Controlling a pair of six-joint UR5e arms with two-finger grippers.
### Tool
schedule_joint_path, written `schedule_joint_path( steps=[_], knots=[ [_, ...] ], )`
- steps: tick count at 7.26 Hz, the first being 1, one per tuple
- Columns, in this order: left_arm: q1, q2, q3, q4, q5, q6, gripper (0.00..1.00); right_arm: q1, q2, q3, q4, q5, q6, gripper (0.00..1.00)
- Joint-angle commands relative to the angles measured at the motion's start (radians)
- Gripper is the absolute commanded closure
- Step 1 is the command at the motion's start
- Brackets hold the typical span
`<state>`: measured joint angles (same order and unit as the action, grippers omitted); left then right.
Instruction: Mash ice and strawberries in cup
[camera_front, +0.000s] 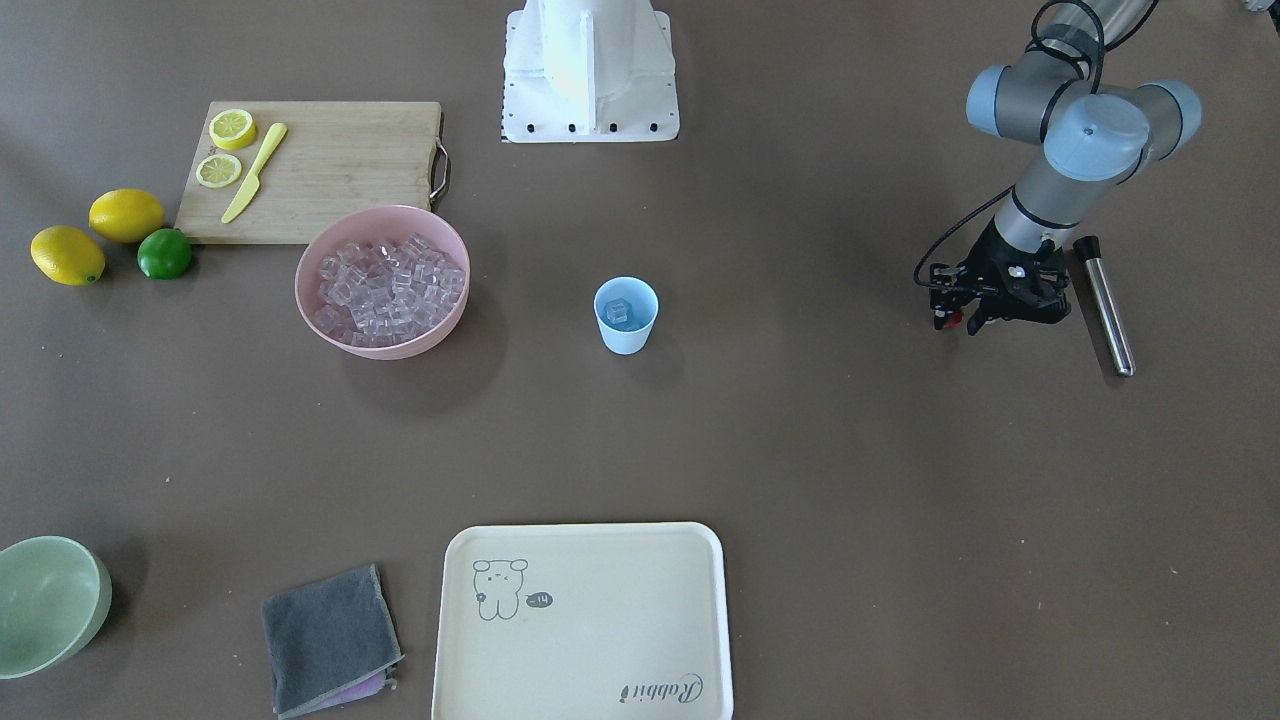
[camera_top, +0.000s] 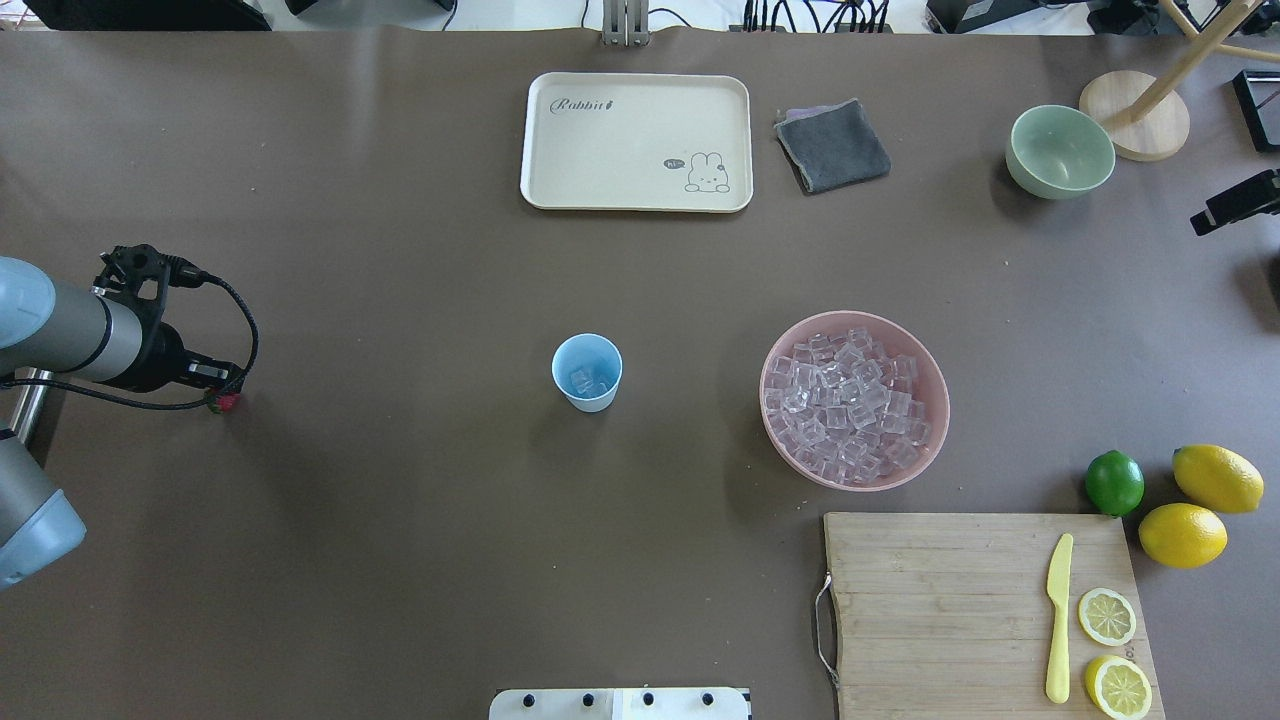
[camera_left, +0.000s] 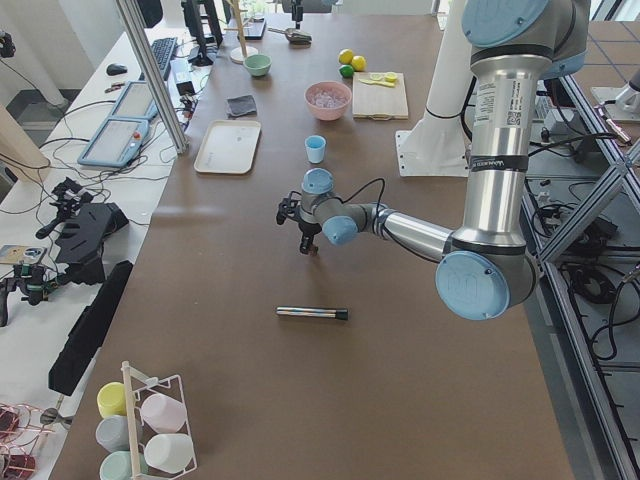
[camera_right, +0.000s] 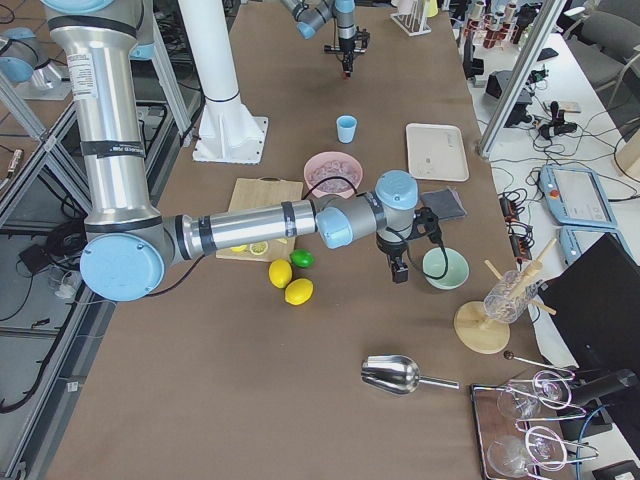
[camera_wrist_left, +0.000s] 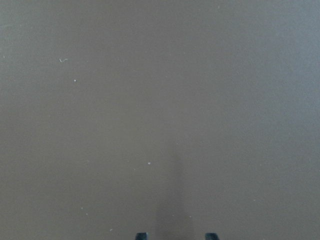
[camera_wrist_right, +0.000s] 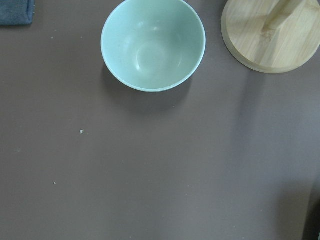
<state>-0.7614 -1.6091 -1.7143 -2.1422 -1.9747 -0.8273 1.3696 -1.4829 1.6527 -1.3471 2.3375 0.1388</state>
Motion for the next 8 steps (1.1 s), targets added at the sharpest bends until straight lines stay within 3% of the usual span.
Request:
schedule_joint_path(
  steps=[1,4,7,8],
  knots=[
    [0.002,0.0,-0.001,-0.001,-0.004,0.003,0.5,0.046,-0.026,-0.007,-0.006,0.014,-0.056,0.0],
    [0.011,0.0,0.001,-0.001,0.002,-0.001,0.51,0.066,-0.039,-0.008,-0.006,0.016,-0.059,0.0],
    [0.01,0.043,-0.013,-0.034,0.0,-0.004,0.92,0.078,-0.045,-0.008,-0.007,0.028,-0.064,0.0],
    [0.01,0.046,-0.007,-0.045,-0.001,-0.003,0.97,0.08,-0.046,-0.011,-0.009,0.028,-0.064,0.0]
  ],
)
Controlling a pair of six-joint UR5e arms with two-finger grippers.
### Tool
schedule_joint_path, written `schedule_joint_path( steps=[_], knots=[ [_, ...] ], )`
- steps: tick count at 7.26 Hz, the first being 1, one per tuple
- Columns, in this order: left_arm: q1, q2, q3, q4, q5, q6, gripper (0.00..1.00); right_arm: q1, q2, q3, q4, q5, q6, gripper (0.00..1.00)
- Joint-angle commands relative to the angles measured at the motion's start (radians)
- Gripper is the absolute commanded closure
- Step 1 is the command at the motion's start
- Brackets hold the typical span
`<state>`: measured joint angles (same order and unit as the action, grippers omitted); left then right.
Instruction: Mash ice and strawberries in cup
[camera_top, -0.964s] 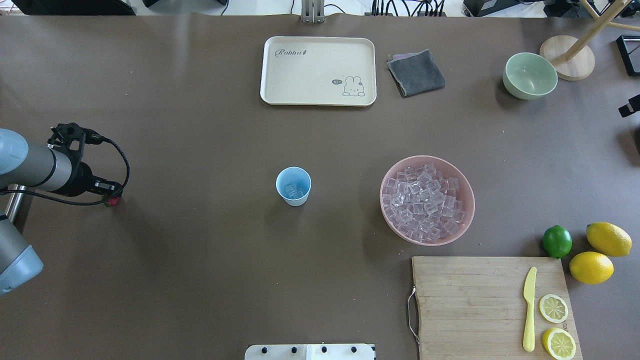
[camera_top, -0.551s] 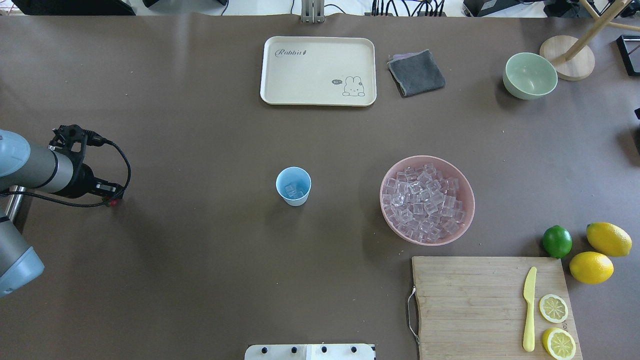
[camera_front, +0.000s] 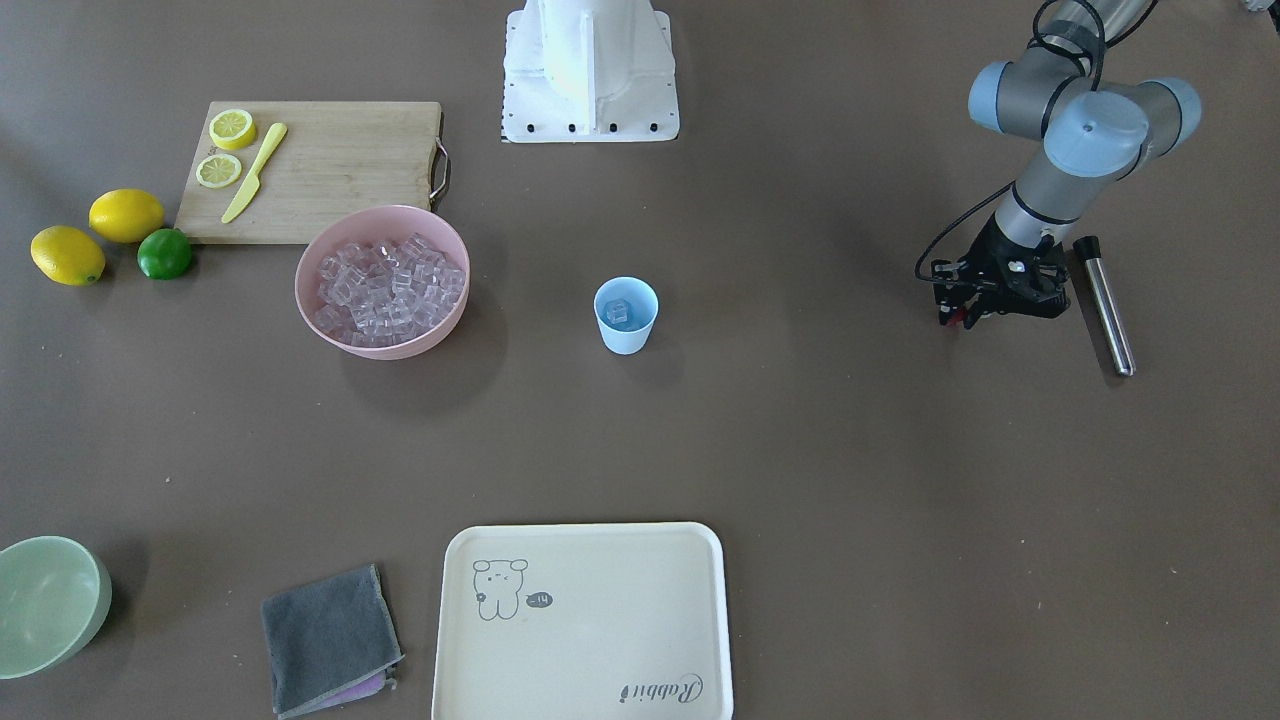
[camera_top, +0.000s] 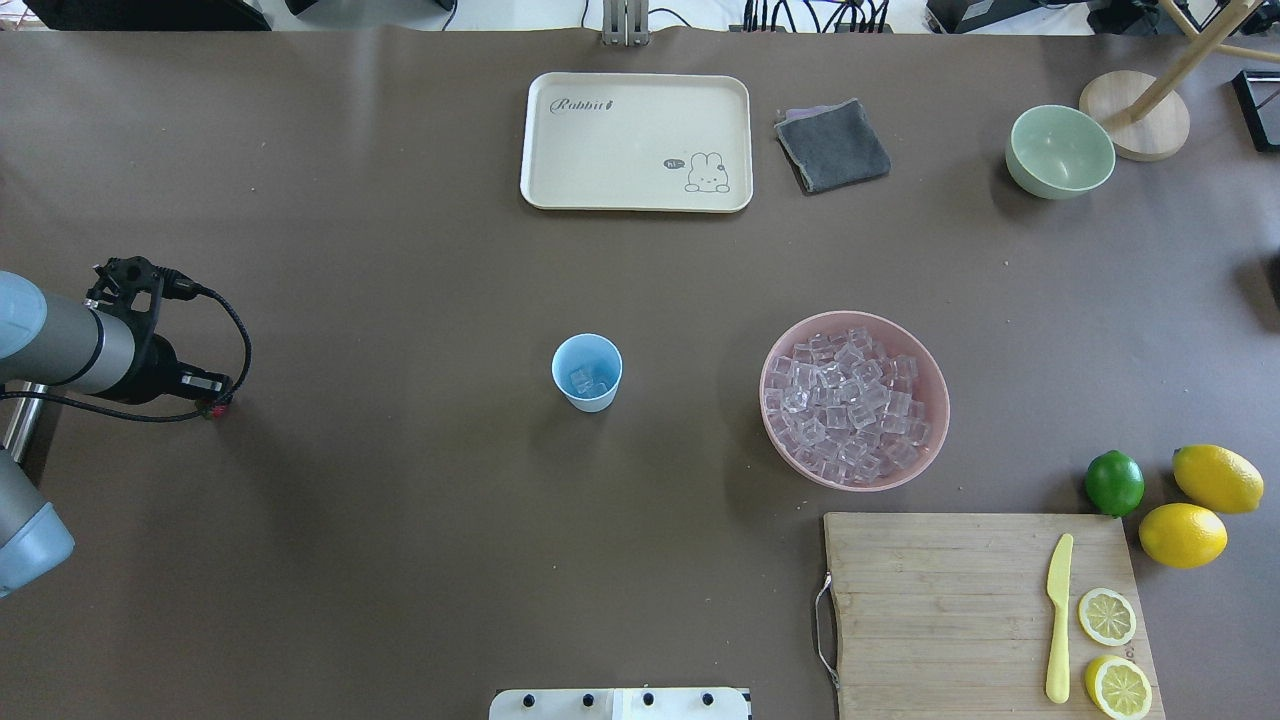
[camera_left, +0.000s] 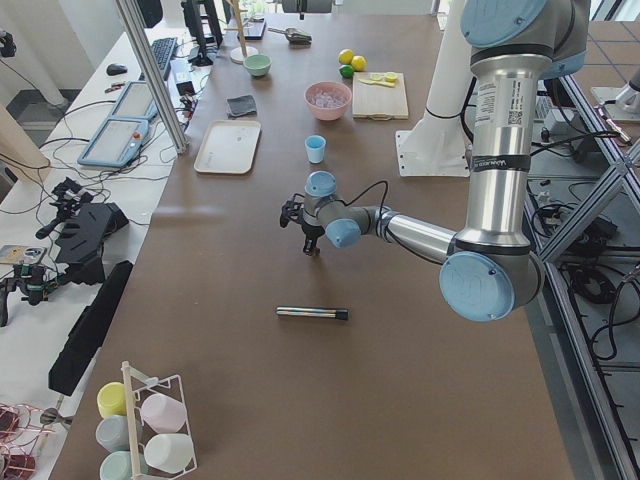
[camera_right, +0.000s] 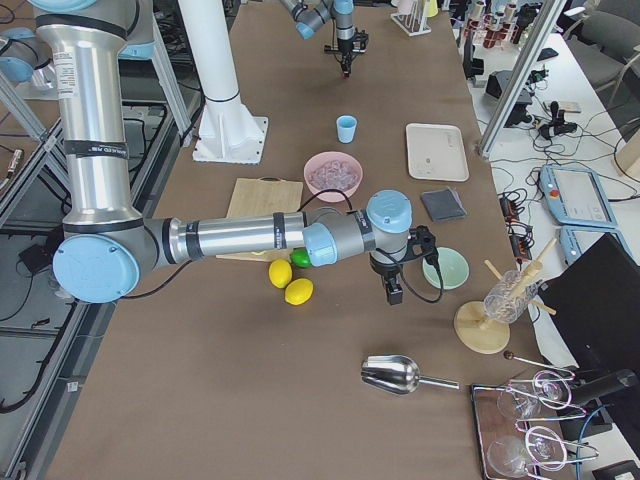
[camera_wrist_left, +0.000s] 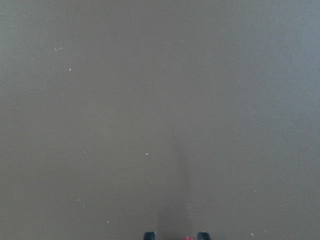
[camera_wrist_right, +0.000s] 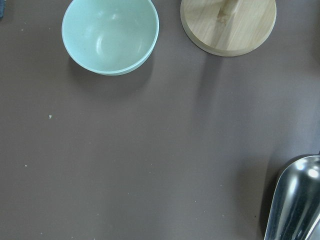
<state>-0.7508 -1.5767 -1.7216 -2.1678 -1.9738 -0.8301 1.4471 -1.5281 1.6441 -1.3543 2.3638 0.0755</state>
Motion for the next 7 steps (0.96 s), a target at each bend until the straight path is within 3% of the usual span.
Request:
schedule_joint_path(
  steps=[1,4,6,7],
  knots=[
    [-0.002,0.004,-0.013,-0.014,-0.008,0.0,0.97,0.015,-0.001,-0.018,-0.002,0.002,0.0,0.0],
    [-0.039,-0.041,-0.055,0.04,-0.06,-0.001,1.0,0.082,-0.006,-0.095,-0.002,0.003,-0.09,0.0],
    [-0.041,-0.289,-0.093,0.382,-0.051,-0.023,1.0,0.091,0.003,-0.078,-0.043,0.02,-0.088,0.0],
    [-0.036,-0.371,-0.099,0.478,-0.051,-0.065,1.0,0.096,-0.001,-0.075,-0.043,0.02,-0.088,0.0]
  ],
)
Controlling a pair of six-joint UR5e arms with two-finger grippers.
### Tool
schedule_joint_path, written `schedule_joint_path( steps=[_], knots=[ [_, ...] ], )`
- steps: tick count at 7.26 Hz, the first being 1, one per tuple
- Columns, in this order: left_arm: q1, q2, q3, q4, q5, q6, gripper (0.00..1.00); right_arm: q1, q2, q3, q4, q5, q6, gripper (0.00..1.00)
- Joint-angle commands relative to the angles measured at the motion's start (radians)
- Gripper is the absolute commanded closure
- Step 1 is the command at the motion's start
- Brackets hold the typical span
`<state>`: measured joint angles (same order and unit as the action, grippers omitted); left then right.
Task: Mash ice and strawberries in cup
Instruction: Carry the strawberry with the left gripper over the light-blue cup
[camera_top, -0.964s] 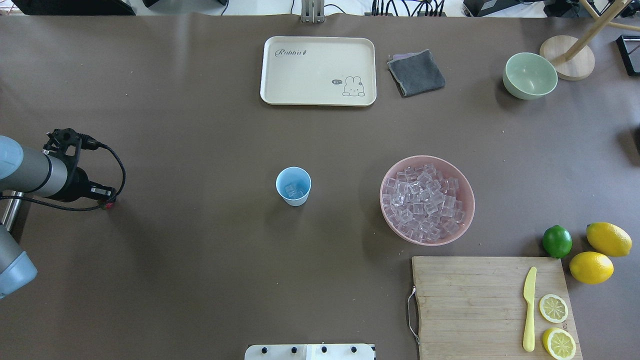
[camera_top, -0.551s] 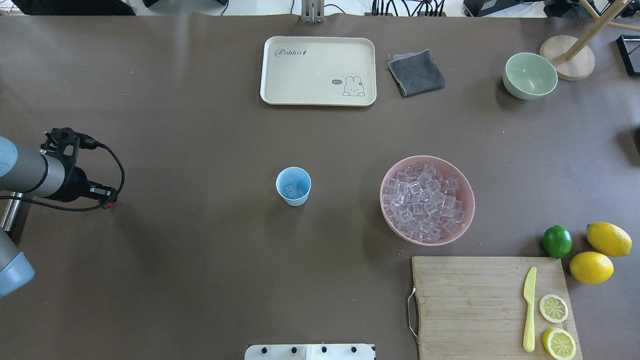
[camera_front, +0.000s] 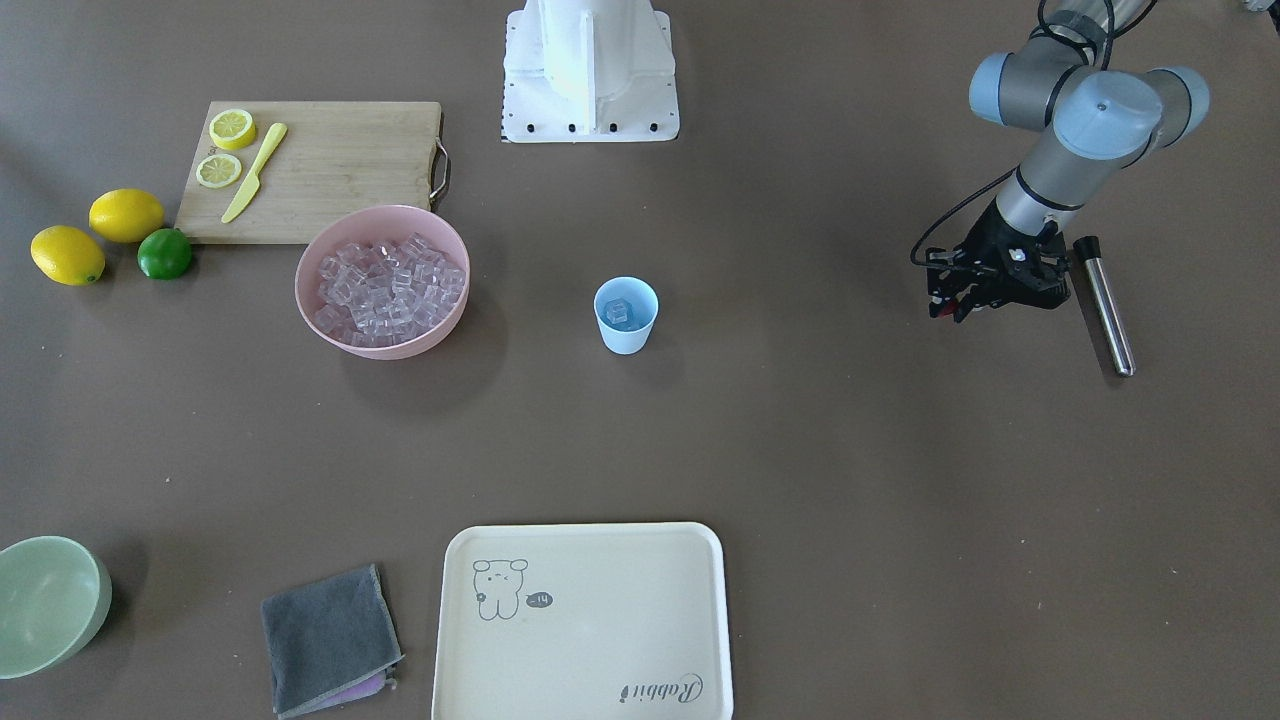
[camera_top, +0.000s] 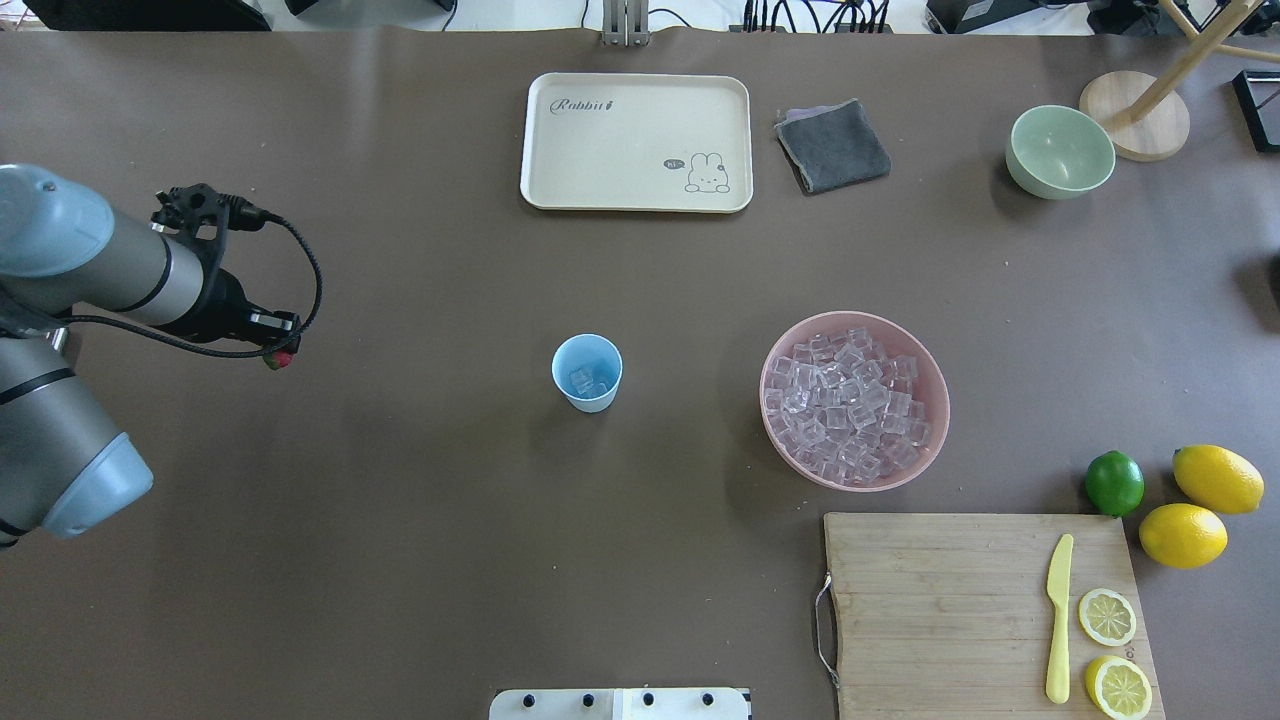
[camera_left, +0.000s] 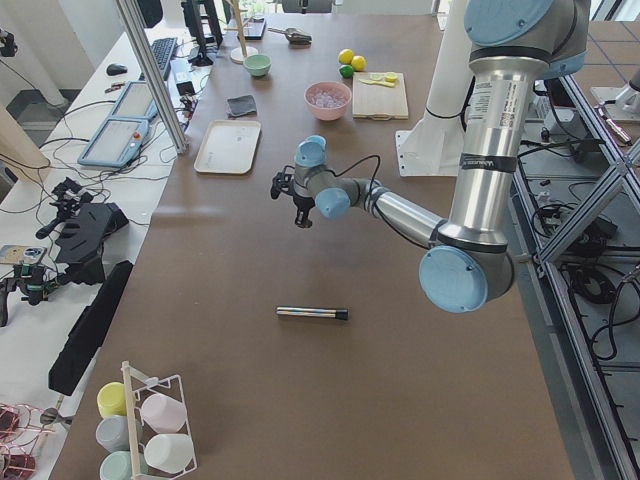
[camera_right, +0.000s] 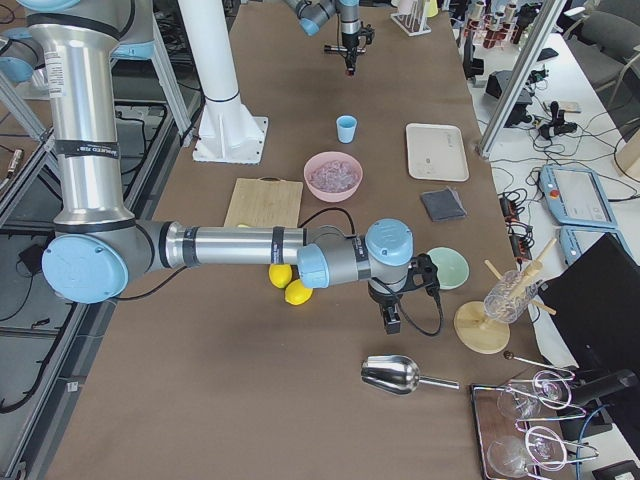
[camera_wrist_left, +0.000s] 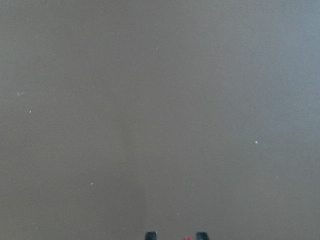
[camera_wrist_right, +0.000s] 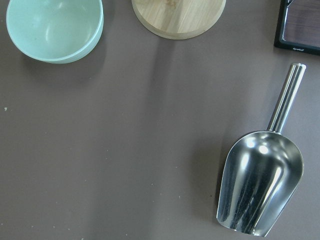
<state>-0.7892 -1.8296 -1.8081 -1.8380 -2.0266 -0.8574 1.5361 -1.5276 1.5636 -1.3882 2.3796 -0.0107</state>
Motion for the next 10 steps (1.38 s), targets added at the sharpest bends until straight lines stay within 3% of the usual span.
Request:
schedule_joint_path(
  steps=[1,4,6,10],
  knots=[
    [0.008,-0.193,-0.005,0.195,0.0,-0.082,1.0,0.013,-0.003,0.009,-0.009,0.004,-0.003,0.0],
    [0.073,-0.387,0.018,0.266,0.012,-0.247,1.0,0.016,-0.002,0.018,-0.008,0.009,-0.005,0.0],
    [0.181,-0.474,0.083,0.257,0.142,-0.352,1.0,0.016,0.006,0.019,-0.009,0.009,-0.003,0.0],
    [0.264,-0.476,0.141,0.165,0.227,-0.434,1.0,0.016,0.011,0.023,-0.009,0.012,-0.002,0.0]
  ],
)
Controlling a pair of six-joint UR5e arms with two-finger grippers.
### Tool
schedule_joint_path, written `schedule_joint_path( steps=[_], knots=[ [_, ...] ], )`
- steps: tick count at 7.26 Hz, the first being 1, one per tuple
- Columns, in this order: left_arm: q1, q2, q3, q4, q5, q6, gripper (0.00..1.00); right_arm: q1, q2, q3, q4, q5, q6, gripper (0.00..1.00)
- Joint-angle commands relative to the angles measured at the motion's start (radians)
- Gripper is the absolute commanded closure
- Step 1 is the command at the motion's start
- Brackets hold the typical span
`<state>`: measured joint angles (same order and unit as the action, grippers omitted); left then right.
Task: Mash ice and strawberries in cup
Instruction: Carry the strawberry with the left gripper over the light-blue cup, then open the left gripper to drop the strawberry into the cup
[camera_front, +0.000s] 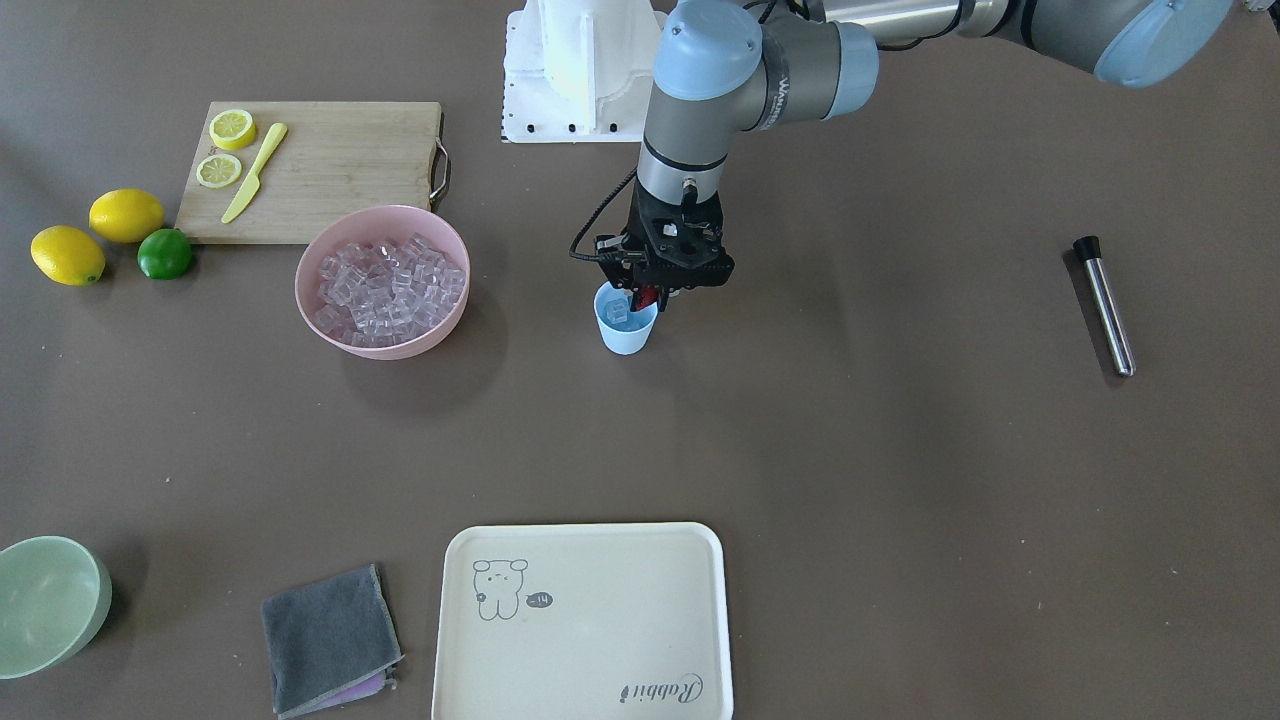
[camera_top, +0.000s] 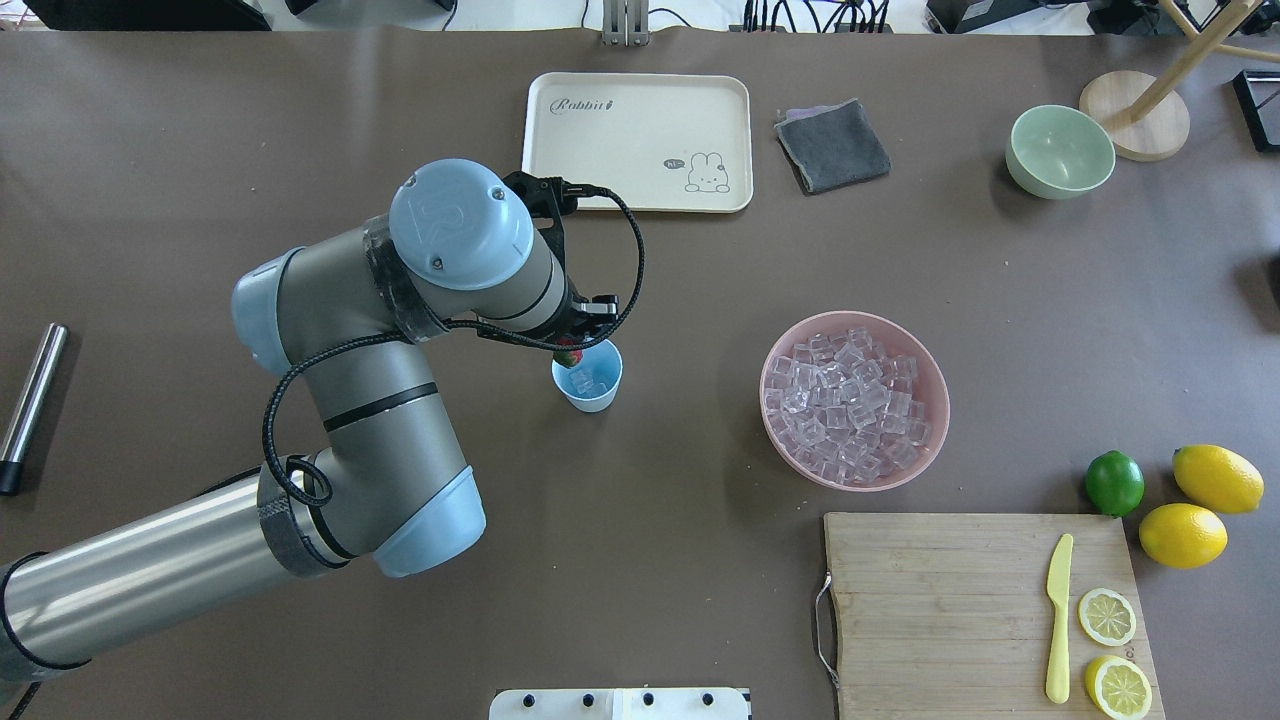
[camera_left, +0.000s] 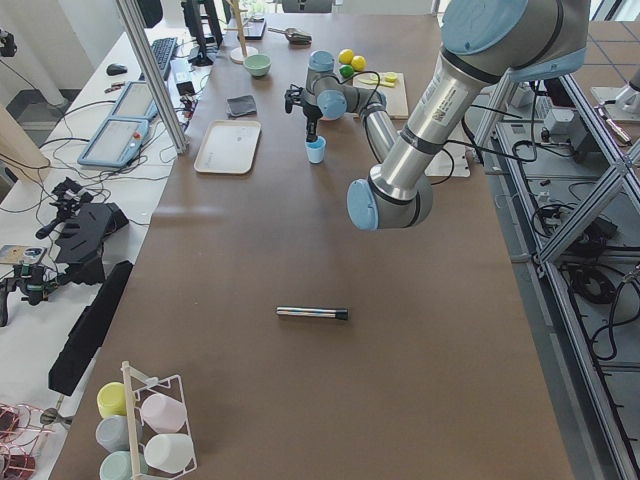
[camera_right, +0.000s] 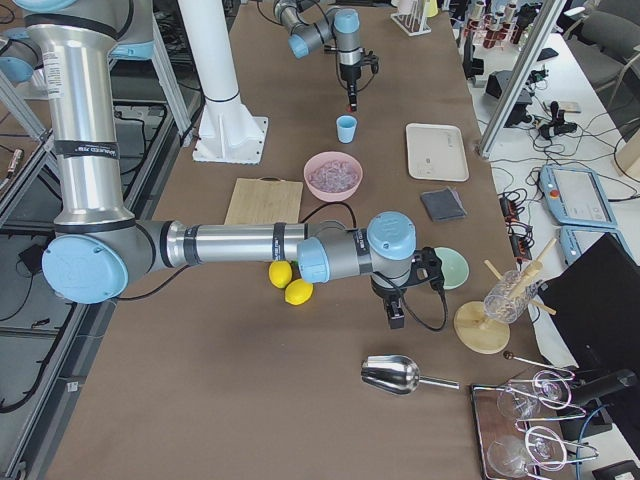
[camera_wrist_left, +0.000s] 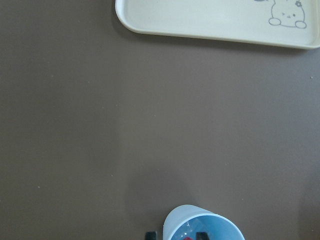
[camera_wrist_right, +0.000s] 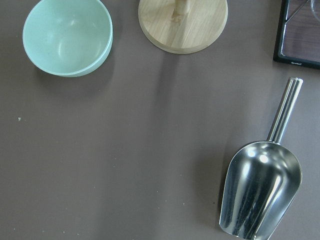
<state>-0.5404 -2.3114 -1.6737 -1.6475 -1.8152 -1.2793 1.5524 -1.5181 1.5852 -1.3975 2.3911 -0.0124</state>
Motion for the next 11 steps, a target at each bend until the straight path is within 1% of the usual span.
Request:
schedule_joint_path(
  steps=[1,2,3,4,5,6,7,9,10,11],
  knots=[
    [0.019,0.001,0.012,-0.026,0.016,-0.011,1.0,0.0,-0.001,-0.001,0.0,0.0,0.0,0.0],
    [0.019,0.004,0.026,-0.029,0.016,-0.008,0.99,0.0,-0.002,0.001,0.0,0.002,0.0,0.0],
    [0.019,0.004,0.026,-0.043,0.016,-0.009,0.92,0.0,-0.002,0.001,0.0,0.002,0.0,0.0],
    [0.019,0.006,0.025,-0.045,0.016,-0.009,0.41,0.0,-0.002,-0.001,0.0,0.0,0.0,0.0],
    [0.017,0.007,0.017,-0.048,0.014,-0.006,0.03,0.0,-0.001,-0.001,0.0,0.0,0.0,0.0],
    [0.007,0.009,0.003,-0.043,0.008,0.0,0.03,0.0,-0.001,-0.001,0.0,0.0,0.0,0.0],
    [-0.007,0.056,-0.023,-0.045,0.002,0.004,0.02,0.0,-0.001,-0.001,0.0,0.0,0.0,0.0],
    [-0.096,0.186,-0.061,-0.057,-0.074,0.155,0.03,0.0,-0.007,-0.001,0.0,-0.001,0.0,0.0],
    [-0.152,0.252,-0.072,-0.069,-0.079,0.244,0.03,0.0,-0.008,-0.002,0.0,-0.006,0.0,0.0],
    [-0.224,0.326,-0.067,-0.075,-0.126,0.321,0.03,0.0,-0.005,-0.01,0.0,-0.009,0.002,0.0]
  ],
)
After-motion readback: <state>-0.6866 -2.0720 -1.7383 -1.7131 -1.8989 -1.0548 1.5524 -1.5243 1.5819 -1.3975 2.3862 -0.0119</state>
